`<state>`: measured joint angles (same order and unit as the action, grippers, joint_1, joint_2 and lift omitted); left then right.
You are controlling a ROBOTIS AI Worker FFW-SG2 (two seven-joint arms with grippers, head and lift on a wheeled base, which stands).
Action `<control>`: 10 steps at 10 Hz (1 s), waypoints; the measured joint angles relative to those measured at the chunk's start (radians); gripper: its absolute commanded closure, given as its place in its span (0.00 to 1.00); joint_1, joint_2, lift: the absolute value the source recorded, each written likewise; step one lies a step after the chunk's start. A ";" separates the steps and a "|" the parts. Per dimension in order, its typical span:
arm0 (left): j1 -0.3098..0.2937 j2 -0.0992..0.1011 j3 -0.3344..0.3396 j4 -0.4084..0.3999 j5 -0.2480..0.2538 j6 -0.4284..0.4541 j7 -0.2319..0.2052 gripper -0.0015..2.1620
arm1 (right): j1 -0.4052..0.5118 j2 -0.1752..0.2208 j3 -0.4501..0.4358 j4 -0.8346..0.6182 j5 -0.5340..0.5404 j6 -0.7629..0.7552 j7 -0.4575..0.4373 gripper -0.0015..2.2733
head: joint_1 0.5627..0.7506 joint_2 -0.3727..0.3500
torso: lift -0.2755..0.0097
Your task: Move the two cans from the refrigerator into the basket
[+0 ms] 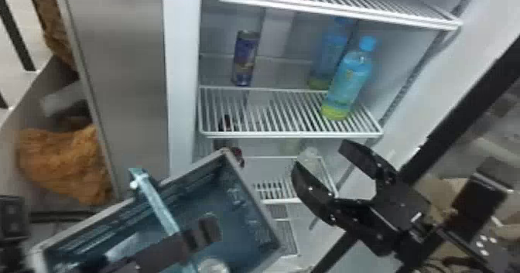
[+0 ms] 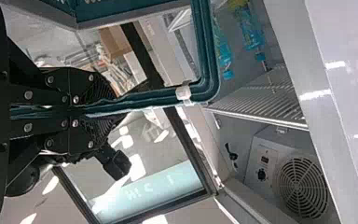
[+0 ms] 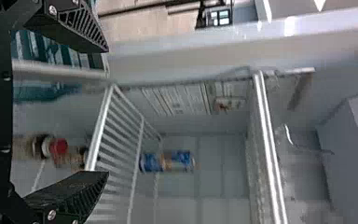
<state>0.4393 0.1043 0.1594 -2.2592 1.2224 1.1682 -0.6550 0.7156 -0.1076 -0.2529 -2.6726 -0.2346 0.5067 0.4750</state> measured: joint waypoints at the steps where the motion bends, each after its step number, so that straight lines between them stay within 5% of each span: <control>1: 0.000 0.000 0.000 0.000 0.000 0.000 0.000 0.56 | -0.002 0.006 -0.011 0.008 0.008 -0.021 -0.018 0.05 | 0.70 0.07 | 0.84; 10: 0.000 -0.005 -0.002 0.000 0.003 -0.002 0.000 0.56 | -0.239 0.010 0.021 0.250 0.087 -0.109 -0.084 0.05 | 0.70 0.03 | 0.84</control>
<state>0.4393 0.0998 0.1578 -2.2592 1.2252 1.1666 -0.6549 0.4770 -0.0981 -0.2320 -2.4222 -0.1479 0.3982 0.3912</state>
